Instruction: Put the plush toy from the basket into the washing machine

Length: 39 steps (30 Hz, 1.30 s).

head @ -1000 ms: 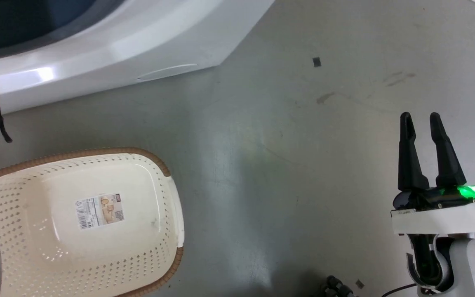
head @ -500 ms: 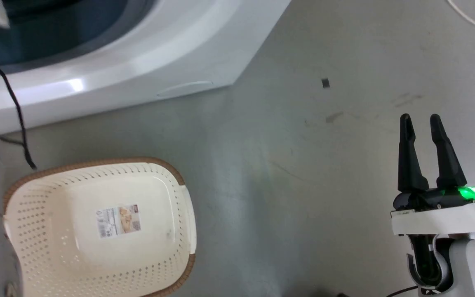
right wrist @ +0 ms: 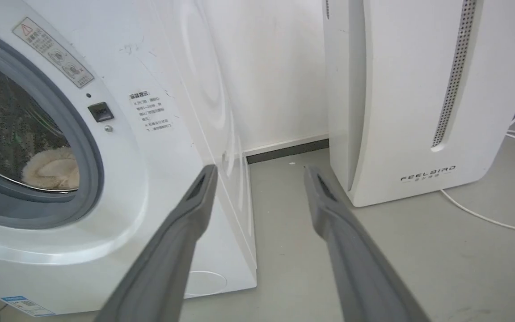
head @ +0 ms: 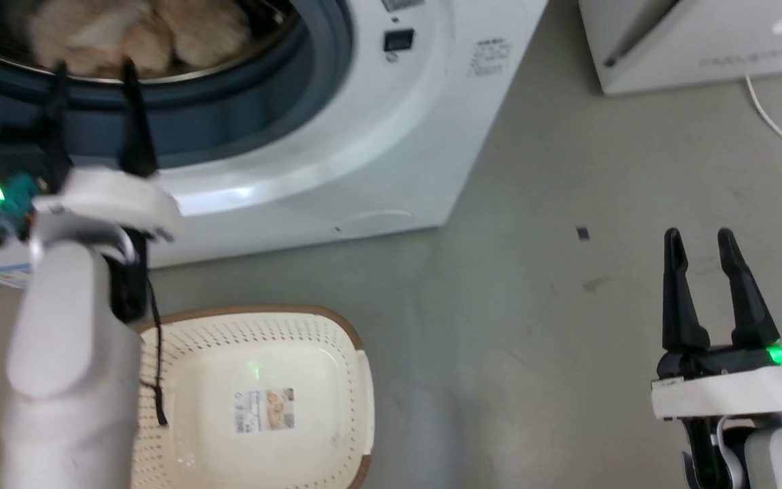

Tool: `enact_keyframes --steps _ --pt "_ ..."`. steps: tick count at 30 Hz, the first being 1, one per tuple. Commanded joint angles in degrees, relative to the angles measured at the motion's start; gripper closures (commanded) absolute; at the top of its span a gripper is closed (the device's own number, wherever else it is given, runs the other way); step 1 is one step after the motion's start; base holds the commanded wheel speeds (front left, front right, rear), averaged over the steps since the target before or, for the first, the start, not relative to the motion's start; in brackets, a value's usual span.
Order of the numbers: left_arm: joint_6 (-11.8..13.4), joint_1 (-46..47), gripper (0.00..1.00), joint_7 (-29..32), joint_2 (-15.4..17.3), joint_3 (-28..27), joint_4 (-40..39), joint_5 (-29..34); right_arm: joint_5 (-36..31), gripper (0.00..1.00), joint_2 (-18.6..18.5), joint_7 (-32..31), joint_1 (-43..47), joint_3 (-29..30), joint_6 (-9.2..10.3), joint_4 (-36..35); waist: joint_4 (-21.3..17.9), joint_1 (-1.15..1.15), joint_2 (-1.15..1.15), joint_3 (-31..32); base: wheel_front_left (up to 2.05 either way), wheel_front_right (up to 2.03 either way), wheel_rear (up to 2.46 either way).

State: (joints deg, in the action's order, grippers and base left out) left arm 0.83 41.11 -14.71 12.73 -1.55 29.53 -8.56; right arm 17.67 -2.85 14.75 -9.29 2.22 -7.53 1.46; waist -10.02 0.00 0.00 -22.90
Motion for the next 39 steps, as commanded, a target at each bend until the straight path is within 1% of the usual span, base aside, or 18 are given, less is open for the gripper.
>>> enact_keyframes --steps 1,8,11,15,18,22,29,34,39 --pt "0.1 -1.2 0.00 -0.3 -0.3 -0.3 -0.6 0.4 -0.5 0.00 0.0 0.2 0.8 0.1 0.04 0.1 2.5 0.00 0.00 2.9 0.00 0.00 0.00" --pt "0.2 -11.6 0.00 -0.3 -4.2 -0.8 -8.1 2.4 -3.7 0.00 0.0 0.3 3.5 1.1 0.04 -0.1 6.5 0.00 0.00 8.8 0.00 0.00 0.00" --pt "-0.3 -16.1 0.00 -0.3 -5.2 -1.1 -10.3 2.9 -6.0 0.00 0.0 0.3 4.6 0.7 0.04 -0.9 7.9 0.00 0.00 10.9 0.00 0.00 0.00" --pt "-0.9 -21.9 0.00 -0.3 -6.7 -1.5 -12.9 3.3 -6.9 0.00 0.0 0.3 6.6 1.1 0.04 -1.1 9.8 0.00 0.00 13.8 0.00 0.00 0.00" --pt "-0.7 -25.3 0.00 -0.3 -7.2 -1.7 -13.6 4.4 -7.4 0.00 0.0 0.3 7.9 1.2 0.04 -1.0 10.9 0.00 0.00 15.6 0.00 0.00 0.00" --pt "0.0 -30.2 0.00 -0.3 -7.8 -1.5 -15.9 5.8 -7.9 0.00 0.0 0.3 9.6 1.2 0.04 -0.7 11.4 0.00 0.00 17.9 0.00 0.00 0.00" --pt "-0.2 -37.8 0.00 -0.3 -8.6 -0.2 -17.8 6.6 -8.2 0.00 0.0 0.3 12.4 1.6 0.04 -0.4 12.1 0.00 0.00 20.8 0.00 0.00 0.00" --pt "-0.2 -40.2 0.00 -0.3 -9.0 0.4 -17.7 6.8 -8.5 0.00 0.0 0.3 14.2 1.9 0.04 -0.2 12.6 0.00 0.00 21.9 0.00 0.00 0.00" --pt "-0.1 -40.7 0.00 -0.3 -9.1 1.0 -17.2 7.2 -8.6 0.00 0.0 0.3 14.8 1.9 0.04 0.2 12.8 0.00 0.00 22.3 0.00 0.00 0.00"
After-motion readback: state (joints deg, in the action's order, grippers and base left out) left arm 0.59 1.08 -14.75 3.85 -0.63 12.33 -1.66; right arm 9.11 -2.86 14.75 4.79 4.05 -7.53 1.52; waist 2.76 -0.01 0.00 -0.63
